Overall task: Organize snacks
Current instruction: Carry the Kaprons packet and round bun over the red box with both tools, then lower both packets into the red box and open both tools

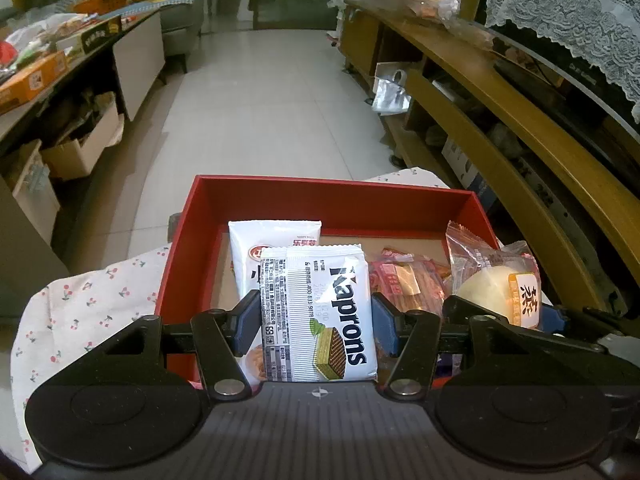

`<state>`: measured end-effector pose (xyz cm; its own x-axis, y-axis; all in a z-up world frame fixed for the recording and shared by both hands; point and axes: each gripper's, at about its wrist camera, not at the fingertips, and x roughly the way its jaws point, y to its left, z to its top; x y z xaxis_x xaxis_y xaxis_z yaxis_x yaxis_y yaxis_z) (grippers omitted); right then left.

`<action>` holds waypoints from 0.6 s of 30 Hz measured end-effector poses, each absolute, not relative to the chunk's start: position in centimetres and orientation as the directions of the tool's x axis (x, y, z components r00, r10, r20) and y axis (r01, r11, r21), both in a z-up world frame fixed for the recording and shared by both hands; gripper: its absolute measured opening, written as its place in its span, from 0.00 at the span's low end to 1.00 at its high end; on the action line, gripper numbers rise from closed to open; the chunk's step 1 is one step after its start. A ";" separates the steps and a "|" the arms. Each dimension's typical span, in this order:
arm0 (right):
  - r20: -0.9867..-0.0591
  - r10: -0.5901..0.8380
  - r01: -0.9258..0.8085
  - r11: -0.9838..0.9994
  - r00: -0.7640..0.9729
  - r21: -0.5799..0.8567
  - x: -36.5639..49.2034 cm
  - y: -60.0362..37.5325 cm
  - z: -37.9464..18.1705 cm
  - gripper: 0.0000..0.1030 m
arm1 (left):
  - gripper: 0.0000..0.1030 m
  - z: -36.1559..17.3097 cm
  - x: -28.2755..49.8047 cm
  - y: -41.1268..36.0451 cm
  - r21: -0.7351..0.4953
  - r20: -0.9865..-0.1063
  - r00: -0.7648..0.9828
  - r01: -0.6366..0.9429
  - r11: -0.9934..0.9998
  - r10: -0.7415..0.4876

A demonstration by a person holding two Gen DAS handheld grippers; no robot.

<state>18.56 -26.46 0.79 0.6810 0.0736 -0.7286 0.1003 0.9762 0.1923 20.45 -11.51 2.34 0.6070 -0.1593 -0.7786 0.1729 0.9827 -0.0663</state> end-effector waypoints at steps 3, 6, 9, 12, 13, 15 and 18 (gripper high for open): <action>-0.733 0.077 0.105 0.974 0.676 0.199 18.9 -26.5 0.5 0.70 | 0.62 2.0 20.7 -11.6 -0.064 -0.782 0.605 0.167 0.984 -0.153; -0.737 0.073 0.102 0.977 0.672 0.190 19.2 -26.4 0.1 0.70 | 0.62 1.6 21.0 -11.6 -0.061 -0.786 0.600 0.159 0.985 -0.146; -0.742 0.070 0.100 0.978 0.666 0.183 19.6 -26.4 -0.3 0.70 | 0.62 1.2 21.4 -11.6 -0.058 -0.791 0.596 0.151 0.987 -0.138; -0.747 0.069 0.099 0.979 0.661 0.177 20.1 -26.3 -0.7 0.70 | 0.62 0.8 21.7 -11.5 -0.059 -0.796 0.591 0.141 0.988 -0.132; -0.749 0.067 0.097 0.980 0.659 0.174 20.3 -26.3 -0.8 0.70 | 0.62 0.6 21.8 -11.4 -0.059 -0.797 0.589 0.139 0.988 -0.131; -0.752 0.063 0.097 0.981 0.656 0.166 20.4 -26.2 -1.0 0.70 | 0.62 0.4 22.0 -11.4 -0.059 -0.800 0.587 0.136 0.989 -0.129; -0.753 0.062 0.099 0.981 0.655 0.167 20.6 -26.2 -1.3 0.70 | 0.62 0.1 22.2 -11.4 -0.063 -0.803 0.582 0.135 0.989 -0.131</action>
<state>20.58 -26.19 -1.32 0.6547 0.0624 -0.7533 0.0986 0.9810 0.1670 22.17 -11.43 0.11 0.5818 -0.1306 -0.8028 0.1347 0.9889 -0.0633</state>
